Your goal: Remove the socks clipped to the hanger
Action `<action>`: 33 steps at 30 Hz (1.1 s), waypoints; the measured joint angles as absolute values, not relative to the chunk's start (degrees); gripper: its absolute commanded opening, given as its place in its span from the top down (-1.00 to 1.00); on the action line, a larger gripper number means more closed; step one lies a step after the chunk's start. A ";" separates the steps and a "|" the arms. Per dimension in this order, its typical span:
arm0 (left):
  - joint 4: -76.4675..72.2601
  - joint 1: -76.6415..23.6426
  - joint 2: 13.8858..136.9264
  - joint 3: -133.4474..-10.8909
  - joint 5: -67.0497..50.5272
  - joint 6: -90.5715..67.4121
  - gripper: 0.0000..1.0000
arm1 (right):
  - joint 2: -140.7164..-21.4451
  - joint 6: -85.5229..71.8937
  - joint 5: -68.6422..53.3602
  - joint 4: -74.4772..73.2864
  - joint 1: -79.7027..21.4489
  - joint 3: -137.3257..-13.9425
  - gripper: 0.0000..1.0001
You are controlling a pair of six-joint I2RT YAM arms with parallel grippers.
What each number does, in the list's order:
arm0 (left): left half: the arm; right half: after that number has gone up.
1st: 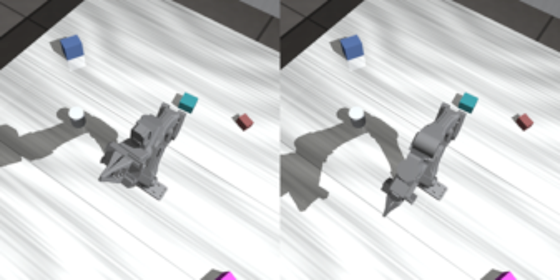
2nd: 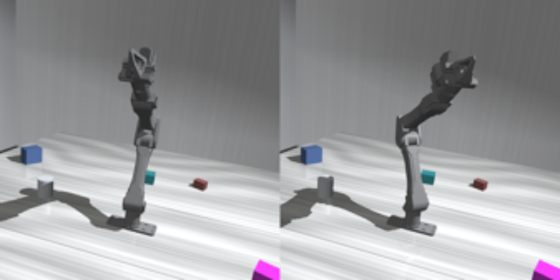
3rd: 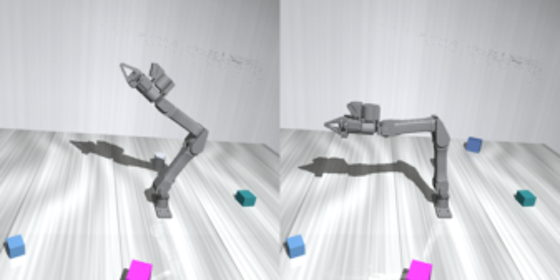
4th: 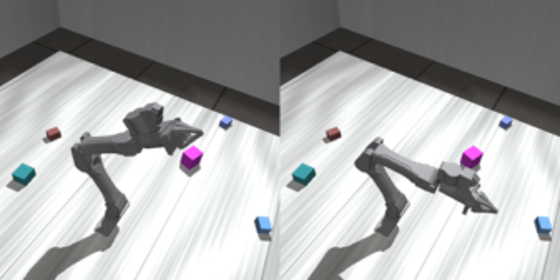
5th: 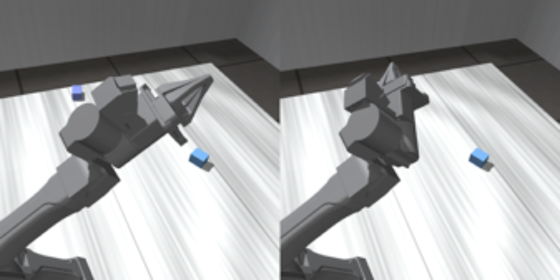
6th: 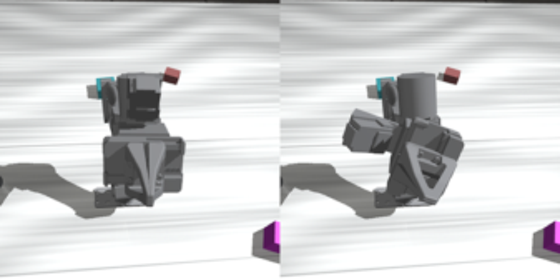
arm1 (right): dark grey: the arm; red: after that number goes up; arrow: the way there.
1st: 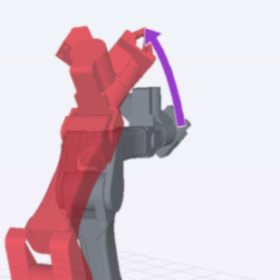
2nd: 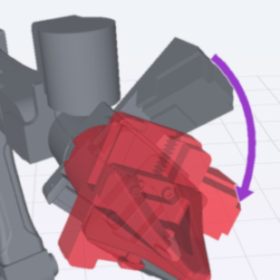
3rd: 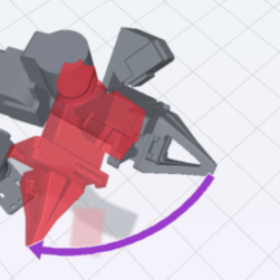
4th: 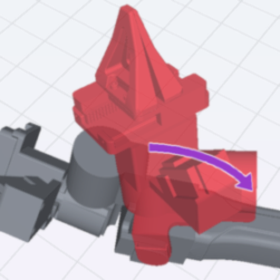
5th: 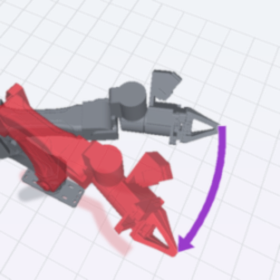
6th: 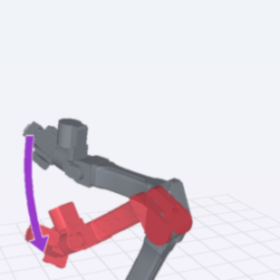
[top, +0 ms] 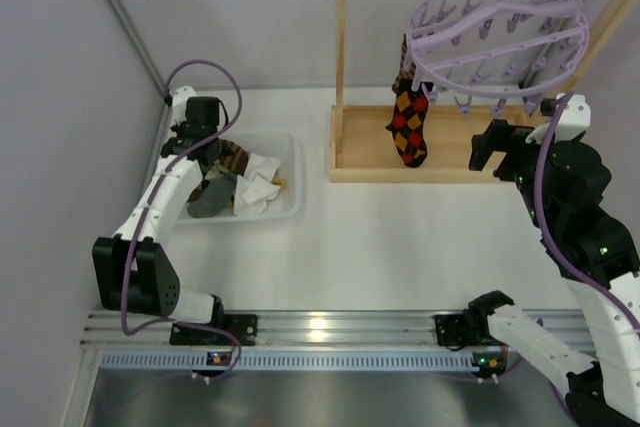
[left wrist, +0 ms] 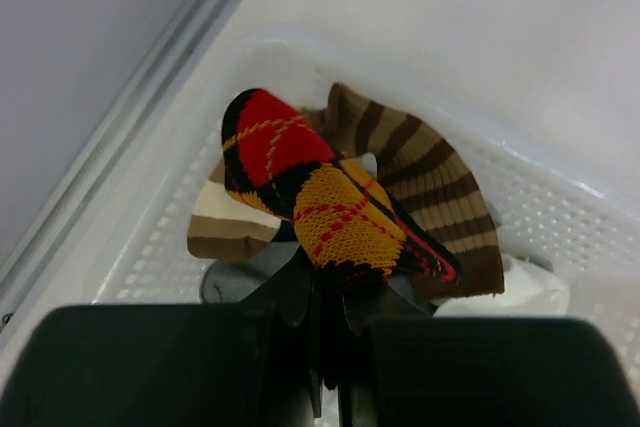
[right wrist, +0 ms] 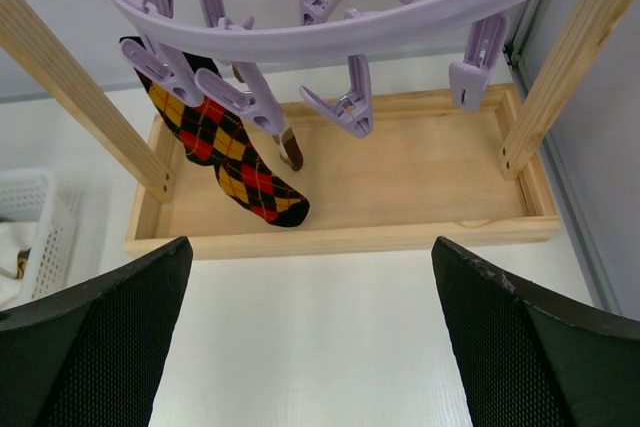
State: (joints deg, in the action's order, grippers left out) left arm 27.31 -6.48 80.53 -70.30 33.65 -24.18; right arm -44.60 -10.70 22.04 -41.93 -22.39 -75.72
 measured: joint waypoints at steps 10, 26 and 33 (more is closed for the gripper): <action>28.56 -7.01 83.70 -67.00 27.81 -25.98 -0.98 | -44.64 -10.74 22.48 -41.93 -22.39 -75.61 -0.99; 28.93 -19.03 69.23 -66.65 31.03 -26.11 -0.98 | -40.56 -10.74 22.61 -42.89 -22.37 -74.22 -0.99; 27.59 -22.17 75.16 -70.57 20.05 -25.96 -0.98 | -37.95 -10.79 22.52 -43.00 -22.37 -73.52 -0.99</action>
State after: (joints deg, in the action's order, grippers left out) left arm 27.59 -22.17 75.16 -70.57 20.05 -25.96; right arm -37.95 -10.79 22.52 -43.00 -22.37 -73.52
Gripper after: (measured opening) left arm 0.990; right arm 0.993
